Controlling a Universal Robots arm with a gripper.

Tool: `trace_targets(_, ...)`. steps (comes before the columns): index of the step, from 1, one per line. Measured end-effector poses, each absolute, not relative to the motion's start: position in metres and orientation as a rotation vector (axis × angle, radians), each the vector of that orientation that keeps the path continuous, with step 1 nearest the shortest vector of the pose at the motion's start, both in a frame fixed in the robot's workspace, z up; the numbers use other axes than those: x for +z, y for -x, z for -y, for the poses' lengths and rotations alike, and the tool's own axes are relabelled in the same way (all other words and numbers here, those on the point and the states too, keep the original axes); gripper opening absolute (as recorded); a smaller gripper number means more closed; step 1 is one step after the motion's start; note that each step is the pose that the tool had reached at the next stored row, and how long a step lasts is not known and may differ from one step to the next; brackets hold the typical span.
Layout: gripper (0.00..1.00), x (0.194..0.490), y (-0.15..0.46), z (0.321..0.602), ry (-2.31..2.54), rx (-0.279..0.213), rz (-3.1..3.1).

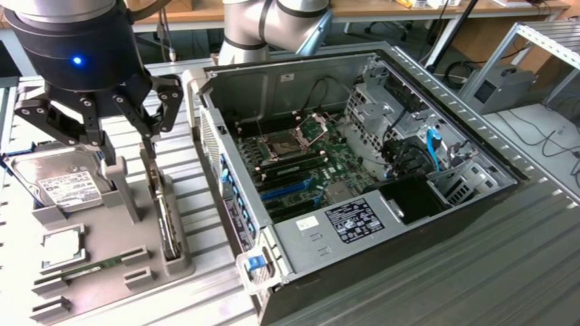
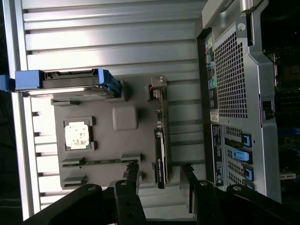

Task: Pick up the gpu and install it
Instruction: 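Pick up the gpu and move the gpu toward the slot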

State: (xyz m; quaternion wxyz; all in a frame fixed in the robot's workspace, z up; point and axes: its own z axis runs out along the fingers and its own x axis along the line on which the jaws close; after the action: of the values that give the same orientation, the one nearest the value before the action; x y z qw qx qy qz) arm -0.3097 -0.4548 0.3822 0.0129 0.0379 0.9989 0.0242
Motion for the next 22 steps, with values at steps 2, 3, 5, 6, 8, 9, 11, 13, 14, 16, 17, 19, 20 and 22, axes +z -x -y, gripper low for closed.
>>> trace_targets(2,0.48,0.381,0.310,0.455,-0.118,0.078,-3.112)
trace_targets(3,0.48,0.380,0.310,0.455,-0.118,0.081,-3.112)
trace_targets(5,0.48,0.378,0.310,0.455,-0.118,0.089,-3.112)
trace_targets(6,0.48,0.376,0.310,0.455,-0.118,0.092,-3.112)
trace_targets(8,0.48,0.371,0.310,0.455,-0.118,0.096,-3.112)
trace_targets(9,0.48,0.370,0.310,0.455,-0.118,0.098,-3.112)
trace_targets(11,0.48,0.368,0.310,0.455,-0.118,0.101,-3.112)
trace_targets(13,0.48,0.366,0.310,0.455,-0.118,0.102,-3.112)
trace_targets(14,0.48,0.366,0.310,0.455,-0.119,0.103,-3.112)
trace_targets(16,0.48,0.364,0.310,0.455,-0.118,0.103,-3.112)
trace_targets(17,0.48,0.363,0.310,0.455,-0.118,0.104,-3.112)
trace_targets(19,0.48,0.362,0.310,0.455,-0.119,0.105,-3.112)
trace_targets(20,0.48,0.362,0.310,0.455,-0.118,0.105,-3.112)
trace_targets(22,0.48,0.360,0.310,0.455,-0.119,0.106,-3.112)
